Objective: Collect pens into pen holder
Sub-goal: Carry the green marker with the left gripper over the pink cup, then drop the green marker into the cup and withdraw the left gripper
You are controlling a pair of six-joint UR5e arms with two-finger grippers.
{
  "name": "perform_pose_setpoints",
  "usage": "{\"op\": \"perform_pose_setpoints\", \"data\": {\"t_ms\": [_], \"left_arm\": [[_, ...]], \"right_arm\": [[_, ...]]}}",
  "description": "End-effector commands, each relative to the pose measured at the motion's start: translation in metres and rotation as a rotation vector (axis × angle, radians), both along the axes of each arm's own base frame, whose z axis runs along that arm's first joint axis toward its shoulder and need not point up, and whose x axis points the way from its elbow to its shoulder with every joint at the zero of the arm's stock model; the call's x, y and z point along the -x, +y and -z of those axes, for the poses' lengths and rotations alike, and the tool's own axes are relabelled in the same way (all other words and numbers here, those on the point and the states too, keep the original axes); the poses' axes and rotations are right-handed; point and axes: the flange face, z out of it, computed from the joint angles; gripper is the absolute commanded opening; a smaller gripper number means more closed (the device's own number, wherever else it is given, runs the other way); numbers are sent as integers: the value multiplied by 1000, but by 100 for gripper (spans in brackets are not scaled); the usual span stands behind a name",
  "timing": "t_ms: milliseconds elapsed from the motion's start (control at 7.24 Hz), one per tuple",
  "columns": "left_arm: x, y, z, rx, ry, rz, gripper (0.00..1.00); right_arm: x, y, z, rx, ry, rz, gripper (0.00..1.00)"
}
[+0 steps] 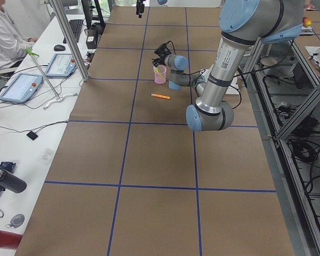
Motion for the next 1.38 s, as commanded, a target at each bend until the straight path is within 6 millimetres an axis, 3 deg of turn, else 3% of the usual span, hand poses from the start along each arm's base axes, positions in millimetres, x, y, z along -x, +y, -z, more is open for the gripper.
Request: {"op": "perform_pose_setpoints", "data": {"t_ms": [0,138,276,553,691,829,967,1244], "left_arm": [[17,-2,4,12,11,8,100],[35,1,-8,40,-70,8,100],[69,1,-3,85,-195,-11,100],[167,-30,24,265,-474,-142,100],[224,-55,21,398,-545,-208,100],[278,-83,9,471,-598,-207,100],[314,-96,-18,413,-726,-224,100],[384,-123,-48,442,-852,-203,100]], "right_arm": [[0,1,3,3,-5,-5,100],[-1,2,4,16,-9,-16,100],[0,4,2,60,-20,-40,100],[12,8,1,116,-29,-61,100],[27,12,4,146,-26,-87,100],[45,19,11,181,-27,-121,100],[67,28,17,215,-32,-142,100],[133,59,33,254,-21,-203,100]]}}
